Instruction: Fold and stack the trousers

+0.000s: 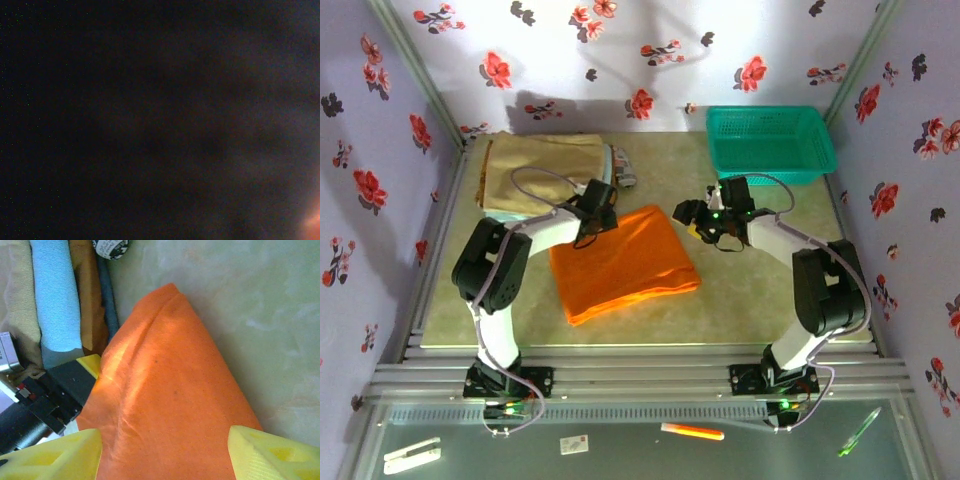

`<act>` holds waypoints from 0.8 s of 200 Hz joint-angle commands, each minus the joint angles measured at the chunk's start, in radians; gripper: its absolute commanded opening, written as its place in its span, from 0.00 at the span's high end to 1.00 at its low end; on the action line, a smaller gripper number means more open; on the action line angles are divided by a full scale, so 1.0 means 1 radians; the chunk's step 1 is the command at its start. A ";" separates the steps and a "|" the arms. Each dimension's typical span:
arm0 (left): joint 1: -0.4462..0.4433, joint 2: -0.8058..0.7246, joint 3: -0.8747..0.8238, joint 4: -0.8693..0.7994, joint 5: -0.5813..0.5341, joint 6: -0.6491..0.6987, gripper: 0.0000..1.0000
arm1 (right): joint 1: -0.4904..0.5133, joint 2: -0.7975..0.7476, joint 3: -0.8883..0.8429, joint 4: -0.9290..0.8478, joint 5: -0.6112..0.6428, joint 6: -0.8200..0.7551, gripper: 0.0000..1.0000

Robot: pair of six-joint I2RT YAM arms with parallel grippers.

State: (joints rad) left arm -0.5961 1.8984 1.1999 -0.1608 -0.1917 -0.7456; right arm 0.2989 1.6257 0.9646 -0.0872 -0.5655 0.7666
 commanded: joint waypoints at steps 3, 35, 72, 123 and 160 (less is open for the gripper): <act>-0.038 -0.001 0.077 -0.042 0.101 -0.043 0.88 | -0.007 -0.033 -0.014 -0.044 -0.007 -0.027 0.31; -0.033 -0.105 0.089 -0.123 0.088 0.004 0.22 | -0.007 -0.032 -0.007 -0.097 0.004 -0.072 0.30; -0.031 -0.385 -0.014 -0.236 0.094 0.034 0.00 | -0.002 -0.022 -0.001 -0.193 0.057 -0.162 0.30; 0.006 -0.772 -0.453 -0.280 0.170 -0.187 0.00 | 0.034 0.050 -0.005 -0.277 0.124 -0.298 0.27; 0.036 -0.980 -0.763 -0.108 0.280 -0.290 0.01 | 0.094 0.118 -0.007 -0.286 0.101 -0.343 0.26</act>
State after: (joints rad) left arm -0.5808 1.0172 0.5716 -0.3550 -0.0128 -0.9337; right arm 0.3473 1.7012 0.9646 -0.3233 -0.4873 0.4957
